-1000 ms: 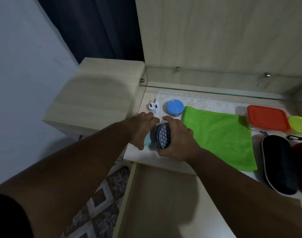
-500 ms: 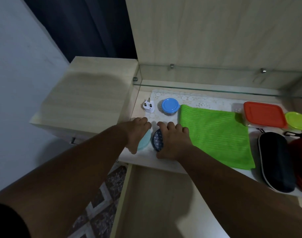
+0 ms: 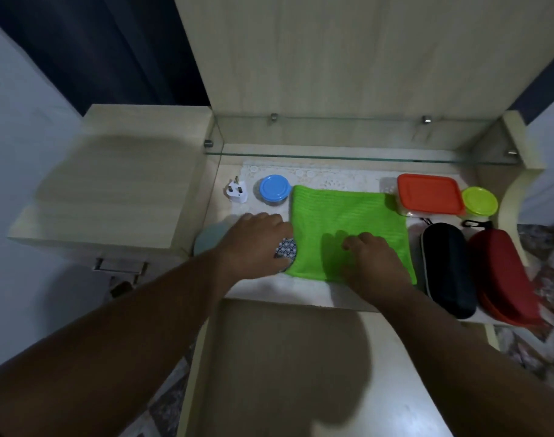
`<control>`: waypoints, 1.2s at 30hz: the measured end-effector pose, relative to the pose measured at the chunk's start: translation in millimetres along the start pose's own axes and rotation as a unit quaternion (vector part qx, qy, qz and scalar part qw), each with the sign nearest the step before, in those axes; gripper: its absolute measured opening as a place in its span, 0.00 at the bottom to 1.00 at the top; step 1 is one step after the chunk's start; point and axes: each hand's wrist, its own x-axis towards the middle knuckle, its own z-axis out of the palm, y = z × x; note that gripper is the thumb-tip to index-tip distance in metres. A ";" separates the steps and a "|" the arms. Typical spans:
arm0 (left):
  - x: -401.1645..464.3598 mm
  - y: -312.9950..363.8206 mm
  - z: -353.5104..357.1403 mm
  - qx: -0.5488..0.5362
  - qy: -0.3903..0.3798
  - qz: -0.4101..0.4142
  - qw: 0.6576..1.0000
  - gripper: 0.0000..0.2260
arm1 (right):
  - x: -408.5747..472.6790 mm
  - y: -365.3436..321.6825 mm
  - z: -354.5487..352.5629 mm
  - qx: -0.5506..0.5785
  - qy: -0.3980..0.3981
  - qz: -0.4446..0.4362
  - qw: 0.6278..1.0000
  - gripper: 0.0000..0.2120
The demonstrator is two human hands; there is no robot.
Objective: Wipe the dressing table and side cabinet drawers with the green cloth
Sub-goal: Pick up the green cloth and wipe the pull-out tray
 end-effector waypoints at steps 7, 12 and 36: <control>23.3 54.0 20.9 0.084 -0.080 0.080 0.990 0.21 | -20.6 57.4 -13.4 -0.081 -0.114 -0.029 0.990 0.23; 28.3 53.0 17.2 0.102 -0.110 0.090 0.984 0.13 | -18.4 69.1 -18.7 -0.129 -0.124 -0.096 0.979 0.13; 7.7 65.7 -155.4 -0.327 0.232 -0.144 0.905 0.08 | -67.4 52.8 -190.7 0.209 0.167 -0.001 0.963 0.07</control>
